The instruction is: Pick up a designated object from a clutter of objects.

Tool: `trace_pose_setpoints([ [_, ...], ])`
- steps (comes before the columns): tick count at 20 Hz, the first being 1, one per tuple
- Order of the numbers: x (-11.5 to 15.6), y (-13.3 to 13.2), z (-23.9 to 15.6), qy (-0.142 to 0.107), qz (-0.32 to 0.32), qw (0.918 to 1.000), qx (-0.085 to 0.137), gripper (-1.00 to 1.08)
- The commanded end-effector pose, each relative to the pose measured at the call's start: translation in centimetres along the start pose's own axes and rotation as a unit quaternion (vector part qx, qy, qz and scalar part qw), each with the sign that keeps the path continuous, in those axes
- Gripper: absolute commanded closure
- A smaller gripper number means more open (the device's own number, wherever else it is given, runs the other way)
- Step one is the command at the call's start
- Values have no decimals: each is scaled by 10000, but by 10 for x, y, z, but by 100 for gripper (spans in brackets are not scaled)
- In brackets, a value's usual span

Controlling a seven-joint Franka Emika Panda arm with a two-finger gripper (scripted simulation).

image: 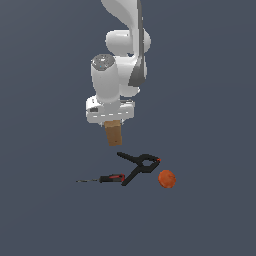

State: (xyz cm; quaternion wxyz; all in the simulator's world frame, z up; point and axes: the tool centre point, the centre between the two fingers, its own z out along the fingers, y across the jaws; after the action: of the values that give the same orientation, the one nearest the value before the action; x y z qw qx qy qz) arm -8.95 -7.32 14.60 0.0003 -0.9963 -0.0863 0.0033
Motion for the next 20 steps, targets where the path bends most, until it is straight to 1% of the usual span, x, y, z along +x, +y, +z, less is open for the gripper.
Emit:
trace_pose_setpoints([
  [1,5,-3,-9,36,-3,10000,-13,108],
  [9,24,-24,-47,34,-1,10000,-19,108],
  [20,71,-73,-137,34,-1,10000,-19,108],
])
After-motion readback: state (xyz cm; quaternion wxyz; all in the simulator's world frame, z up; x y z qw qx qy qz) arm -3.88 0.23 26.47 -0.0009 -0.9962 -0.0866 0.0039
